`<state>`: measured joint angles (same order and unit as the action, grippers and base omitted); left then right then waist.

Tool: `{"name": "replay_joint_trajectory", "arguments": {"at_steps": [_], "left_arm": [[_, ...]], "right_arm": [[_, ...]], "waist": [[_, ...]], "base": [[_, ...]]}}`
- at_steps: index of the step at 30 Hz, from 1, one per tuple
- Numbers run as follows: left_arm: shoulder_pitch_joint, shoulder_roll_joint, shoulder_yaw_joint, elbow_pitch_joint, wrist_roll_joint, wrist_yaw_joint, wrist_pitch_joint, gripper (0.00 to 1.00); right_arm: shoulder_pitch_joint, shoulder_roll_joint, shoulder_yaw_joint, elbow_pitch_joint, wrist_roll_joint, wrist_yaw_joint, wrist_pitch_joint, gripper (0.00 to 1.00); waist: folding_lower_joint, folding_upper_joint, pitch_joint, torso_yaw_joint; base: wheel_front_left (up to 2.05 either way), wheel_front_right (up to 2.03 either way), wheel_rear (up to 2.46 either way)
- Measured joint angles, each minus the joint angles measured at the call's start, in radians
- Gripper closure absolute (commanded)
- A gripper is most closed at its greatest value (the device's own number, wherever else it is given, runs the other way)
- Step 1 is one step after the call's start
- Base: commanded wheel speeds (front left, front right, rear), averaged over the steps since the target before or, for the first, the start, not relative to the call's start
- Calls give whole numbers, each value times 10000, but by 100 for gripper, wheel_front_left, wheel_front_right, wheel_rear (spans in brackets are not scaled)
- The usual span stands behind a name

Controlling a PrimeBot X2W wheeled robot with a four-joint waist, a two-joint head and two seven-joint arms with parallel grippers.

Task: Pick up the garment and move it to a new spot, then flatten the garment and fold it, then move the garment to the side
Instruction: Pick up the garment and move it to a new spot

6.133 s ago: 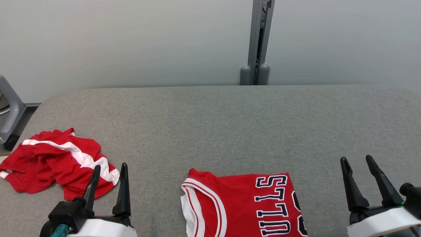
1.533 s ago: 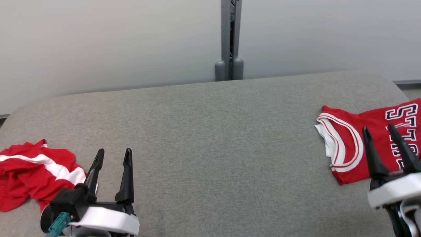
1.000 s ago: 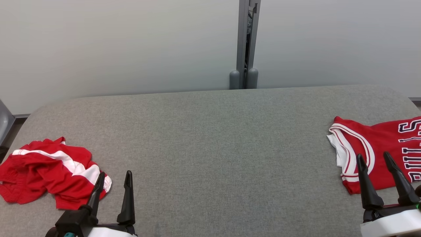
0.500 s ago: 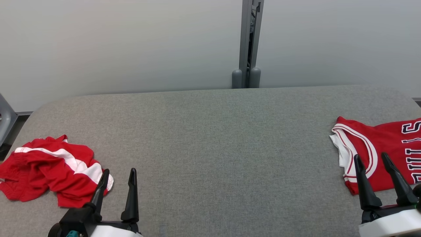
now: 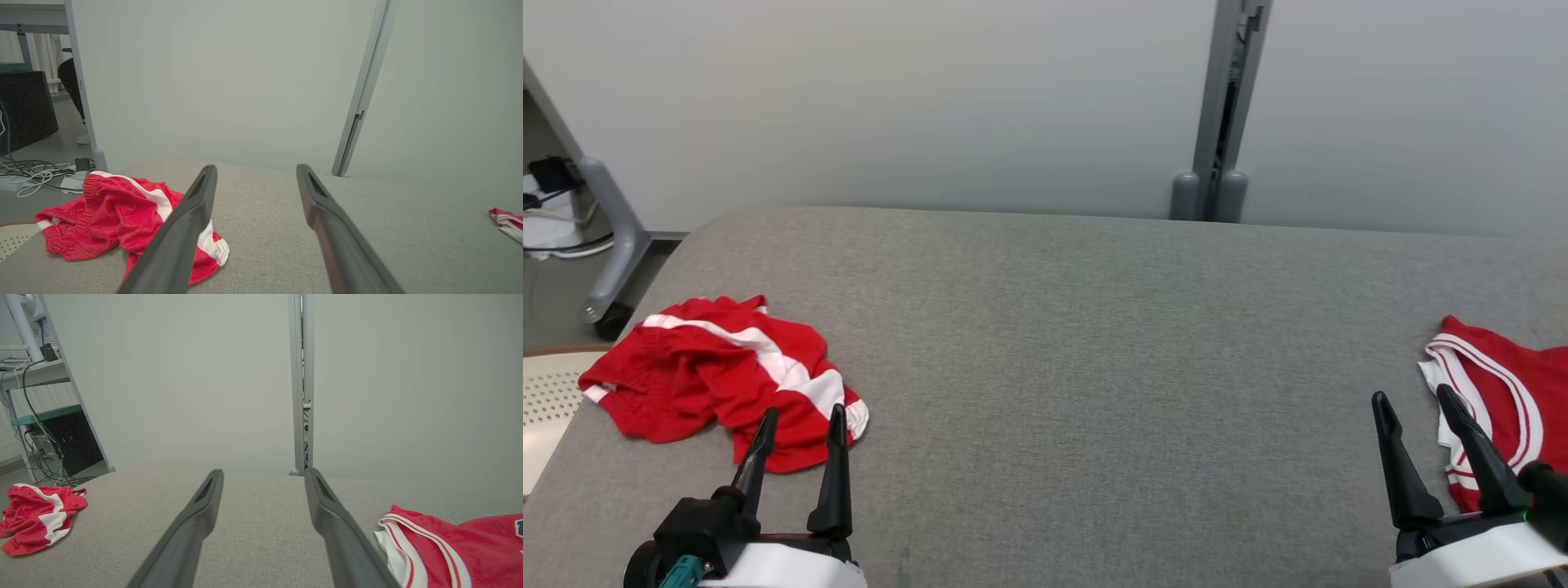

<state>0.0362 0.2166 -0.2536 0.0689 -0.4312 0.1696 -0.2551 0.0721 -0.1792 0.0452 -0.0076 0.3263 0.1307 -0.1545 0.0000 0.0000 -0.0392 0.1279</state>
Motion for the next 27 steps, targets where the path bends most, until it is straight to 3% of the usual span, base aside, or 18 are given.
{"name": "replay_joint_trajectory", "arguments": {"at_steps": [17, 23, 27], "left_arm": [[-52, 84, 109, -36, -117, 251, 232, 0], [-351, 119, 171, -81, -207, 339, 487, 0], [-1097, 424, 280, -104, -332, 337, 1266, 0]], "right_arm": [[-410, -155, 708, 261, 180, 2, -4, 0], [-621, -244, 853, 295, 255, 0, 15, 0], [-740, -322, 941, 253, 257, 0, 65, 0]], "waist": [[0, 0, 217, 2400], [0, 0, 418, 2587], [0, 0, 612, 2494]], "base": [[0, 0, 0], [0, 0, 0], [0, 0, 0]]}}
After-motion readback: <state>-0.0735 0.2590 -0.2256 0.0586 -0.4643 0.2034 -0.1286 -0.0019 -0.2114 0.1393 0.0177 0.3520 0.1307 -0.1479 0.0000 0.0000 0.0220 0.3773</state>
